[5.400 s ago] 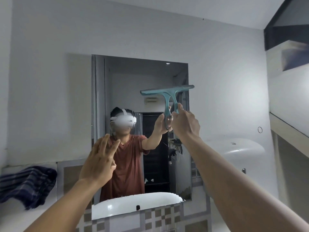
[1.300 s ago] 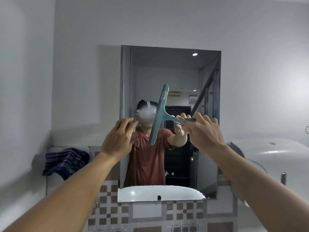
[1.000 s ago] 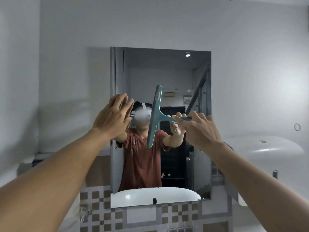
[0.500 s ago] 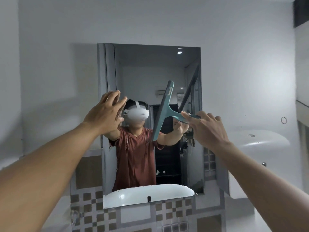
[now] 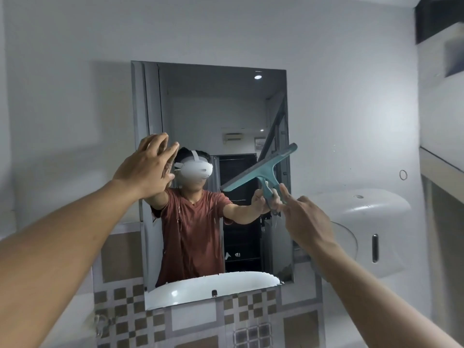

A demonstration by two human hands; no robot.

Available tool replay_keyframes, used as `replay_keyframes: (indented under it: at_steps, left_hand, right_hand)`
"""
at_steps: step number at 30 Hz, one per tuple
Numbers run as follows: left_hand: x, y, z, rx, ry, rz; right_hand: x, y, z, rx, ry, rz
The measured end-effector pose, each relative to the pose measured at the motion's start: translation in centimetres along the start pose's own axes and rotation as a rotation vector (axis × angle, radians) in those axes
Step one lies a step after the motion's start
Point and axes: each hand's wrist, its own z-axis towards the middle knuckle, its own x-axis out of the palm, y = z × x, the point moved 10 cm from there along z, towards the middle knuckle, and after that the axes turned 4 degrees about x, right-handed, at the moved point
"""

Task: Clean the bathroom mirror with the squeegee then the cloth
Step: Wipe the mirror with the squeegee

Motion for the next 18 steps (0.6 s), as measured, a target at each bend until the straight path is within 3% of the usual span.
replay_keyframes:
  at_steps: [18]
  left_hand:
    - [-0.3,0.1,0.2,0.038,-0.013,0.028]
  right_hand:
    - [4.5,4.5,-4.3,0.221,0.161,0.388]
